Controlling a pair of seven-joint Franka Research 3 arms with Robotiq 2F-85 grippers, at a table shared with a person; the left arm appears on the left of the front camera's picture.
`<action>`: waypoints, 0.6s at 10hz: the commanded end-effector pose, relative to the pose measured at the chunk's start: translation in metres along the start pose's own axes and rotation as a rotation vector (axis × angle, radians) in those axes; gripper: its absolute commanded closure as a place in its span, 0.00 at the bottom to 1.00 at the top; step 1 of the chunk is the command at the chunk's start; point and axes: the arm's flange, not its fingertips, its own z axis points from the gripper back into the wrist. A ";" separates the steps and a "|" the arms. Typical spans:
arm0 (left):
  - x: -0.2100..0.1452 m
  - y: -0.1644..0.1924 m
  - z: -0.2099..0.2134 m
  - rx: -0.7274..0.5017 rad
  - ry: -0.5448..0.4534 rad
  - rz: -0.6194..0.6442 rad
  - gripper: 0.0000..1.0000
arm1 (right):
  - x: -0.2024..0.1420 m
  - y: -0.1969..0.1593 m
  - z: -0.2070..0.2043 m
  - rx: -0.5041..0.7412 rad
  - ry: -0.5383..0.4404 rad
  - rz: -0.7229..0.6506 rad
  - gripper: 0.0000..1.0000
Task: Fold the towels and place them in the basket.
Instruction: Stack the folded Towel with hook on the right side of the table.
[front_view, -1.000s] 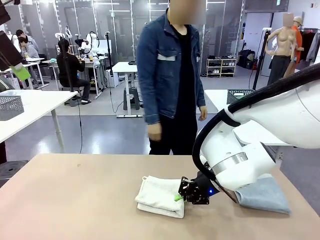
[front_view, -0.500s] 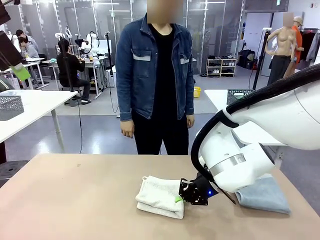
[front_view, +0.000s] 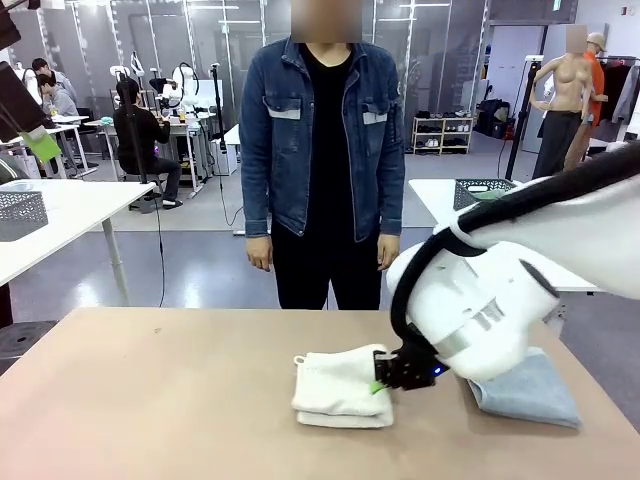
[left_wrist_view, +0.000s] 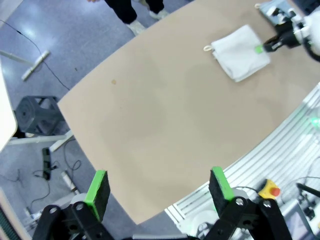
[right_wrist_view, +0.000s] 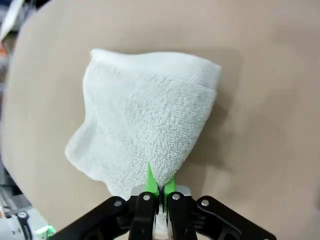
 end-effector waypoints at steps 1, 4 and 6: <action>-0.001 -0.001 0.003 -0.005 0.012 0.010 0.00 | 0.015 0.005 0.068 -0.094 -0.033 0.154 0.95; -0.001 -0.001 0.003 -0.005 0.012 0.010 0.00 | 0.043 -0.025 0.124 -0.133 -0.004 0.313 0.95; -0.001 -0.001 0.003 -0.005 0.012 0.010 0.00 | 0.058 -0.051 0.152 -0.127 0.031 0.360 0.95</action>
